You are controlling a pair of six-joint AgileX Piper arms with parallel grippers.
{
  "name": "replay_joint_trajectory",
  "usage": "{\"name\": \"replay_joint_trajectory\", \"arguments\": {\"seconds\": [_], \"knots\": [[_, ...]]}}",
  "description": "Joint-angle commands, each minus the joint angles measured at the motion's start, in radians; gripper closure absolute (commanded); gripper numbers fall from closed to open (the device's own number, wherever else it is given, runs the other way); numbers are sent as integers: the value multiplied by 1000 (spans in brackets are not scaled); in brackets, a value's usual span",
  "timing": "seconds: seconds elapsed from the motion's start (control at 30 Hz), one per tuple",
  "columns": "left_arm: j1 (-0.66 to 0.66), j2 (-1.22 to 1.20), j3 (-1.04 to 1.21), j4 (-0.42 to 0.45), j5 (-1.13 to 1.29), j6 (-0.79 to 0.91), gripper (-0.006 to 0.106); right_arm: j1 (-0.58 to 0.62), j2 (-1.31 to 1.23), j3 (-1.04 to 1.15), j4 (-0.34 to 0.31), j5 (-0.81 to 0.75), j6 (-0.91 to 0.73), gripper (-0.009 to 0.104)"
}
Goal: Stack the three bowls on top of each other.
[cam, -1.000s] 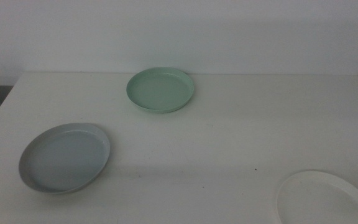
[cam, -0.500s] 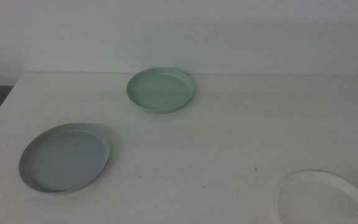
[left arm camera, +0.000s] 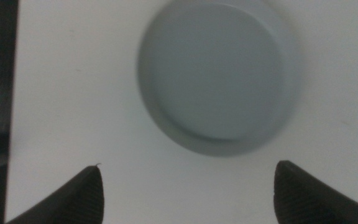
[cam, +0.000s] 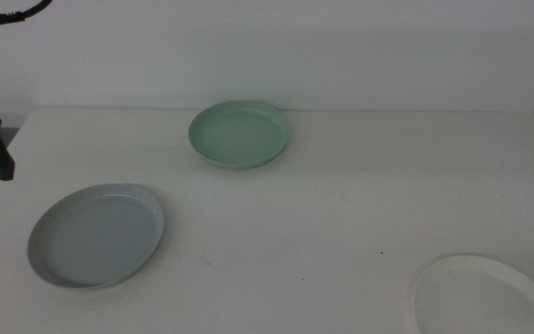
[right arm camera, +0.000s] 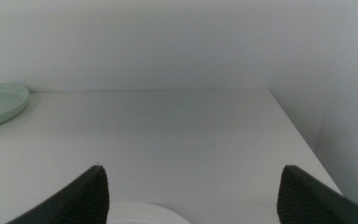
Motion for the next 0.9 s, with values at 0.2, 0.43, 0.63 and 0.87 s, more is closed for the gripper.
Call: {"name": "replay_joint_trajectory", "arguments": {"seconds": [0.2,0.43,0.63,0.87], "knots": [[74,268,-48,21,-124,82,7,-5,-4,4,-7,-6,-6,2],[74,481,-54,17,-267,126,7,-5,-4,4,-7,-6,-6,2],[74,613,-54,-11,-308,155,7,-5,-4,4,-7,-6,-6,2],[74,680,-54,-64,-311,236,36,-5,-4,4,-7,-6,-6,2]]}}
